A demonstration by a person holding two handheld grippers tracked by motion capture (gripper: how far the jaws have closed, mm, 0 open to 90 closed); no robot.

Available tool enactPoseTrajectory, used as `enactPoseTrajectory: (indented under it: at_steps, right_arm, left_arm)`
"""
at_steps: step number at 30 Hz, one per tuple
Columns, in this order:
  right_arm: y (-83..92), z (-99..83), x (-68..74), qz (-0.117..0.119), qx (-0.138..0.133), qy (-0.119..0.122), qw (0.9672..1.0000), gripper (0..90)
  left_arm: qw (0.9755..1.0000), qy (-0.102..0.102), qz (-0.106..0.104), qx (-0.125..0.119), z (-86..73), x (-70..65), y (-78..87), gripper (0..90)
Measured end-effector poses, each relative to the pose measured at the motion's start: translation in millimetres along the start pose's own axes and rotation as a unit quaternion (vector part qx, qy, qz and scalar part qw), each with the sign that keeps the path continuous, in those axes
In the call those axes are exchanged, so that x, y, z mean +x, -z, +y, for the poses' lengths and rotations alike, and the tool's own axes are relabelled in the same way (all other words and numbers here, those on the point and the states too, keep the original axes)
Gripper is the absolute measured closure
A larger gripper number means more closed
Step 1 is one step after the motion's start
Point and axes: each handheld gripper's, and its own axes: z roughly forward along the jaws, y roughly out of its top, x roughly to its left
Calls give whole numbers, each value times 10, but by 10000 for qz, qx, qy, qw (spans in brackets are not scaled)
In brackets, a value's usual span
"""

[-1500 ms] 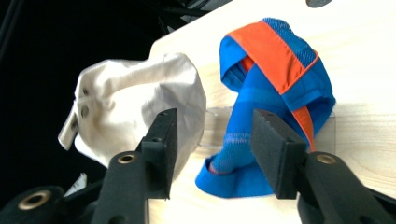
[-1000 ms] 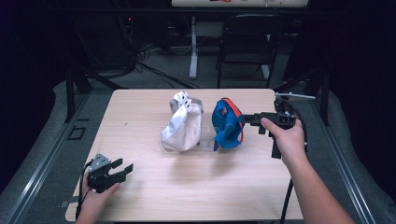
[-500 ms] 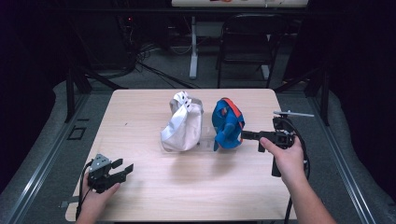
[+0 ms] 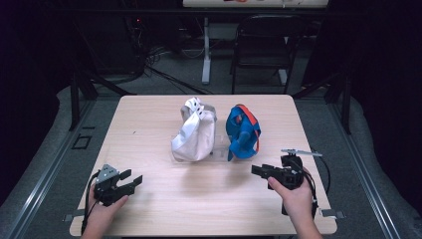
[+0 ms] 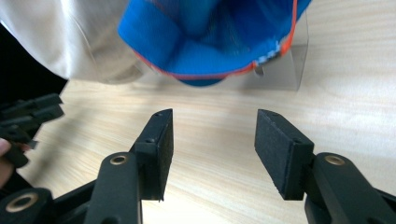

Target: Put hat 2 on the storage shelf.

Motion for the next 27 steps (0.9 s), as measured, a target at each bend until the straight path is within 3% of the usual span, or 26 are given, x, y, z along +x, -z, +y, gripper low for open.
enactPoseTrajectory:
  at_steps: [12,16,27]
  right_arm:
    - [-202,-368,-65,-216,-292,228,9991,478]
    - [-313,-470,-77,-513,-210,551,9969,484]
    - [-413,-554,-54,-556,-319,815,9946,464]
  left_arm:
    - [10000,5,-31,29,-6,-2,-17,454]
    - [10000,13,-36,-37,-10,-3,-32,454]
    - [10000,-38,-27,39,-3,-6,-58,450]
